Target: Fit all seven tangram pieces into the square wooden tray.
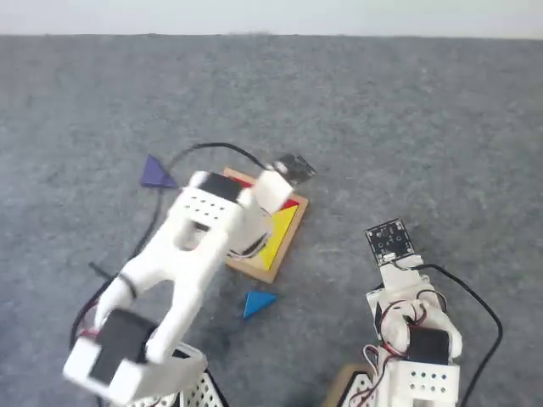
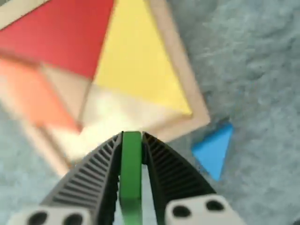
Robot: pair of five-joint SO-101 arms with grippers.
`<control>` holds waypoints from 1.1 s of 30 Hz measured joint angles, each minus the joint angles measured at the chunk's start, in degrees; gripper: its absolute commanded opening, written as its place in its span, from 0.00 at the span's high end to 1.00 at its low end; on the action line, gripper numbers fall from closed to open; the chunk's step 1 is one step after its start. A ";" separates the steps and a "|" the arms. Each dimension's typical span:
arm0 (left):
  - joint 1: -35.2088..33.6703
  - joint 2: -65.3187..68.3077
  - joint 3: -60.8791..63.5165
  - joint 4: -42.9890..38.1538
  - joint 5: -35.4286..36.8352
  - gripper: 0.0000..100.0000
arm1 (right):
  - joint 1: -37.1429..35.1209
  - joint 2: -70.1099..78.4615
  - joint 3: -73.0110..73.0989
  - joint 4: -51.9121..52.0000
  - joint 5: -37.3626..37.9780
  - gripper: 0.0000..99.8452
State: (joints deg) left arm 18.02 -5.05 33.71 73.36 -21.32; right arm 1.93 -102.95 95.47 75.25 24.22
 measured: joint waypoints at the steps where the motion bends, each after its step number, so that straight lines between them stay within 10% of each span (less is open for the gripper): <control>1: 0.53 2.02 0.00 -1.67 -0.53 0.99 | 0.00 0.00 0.00 0.00 0.00 0.99; 33: -9.23 1.93 -0.53 -6.15 -8.18 0.89 | 0.00 0.00 0.00 0.00 0.00 0.99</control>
State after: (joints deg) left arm 8.79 -3.12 33.19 67.21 -29.49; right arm 1.93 -102.95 95.47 75.25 24.22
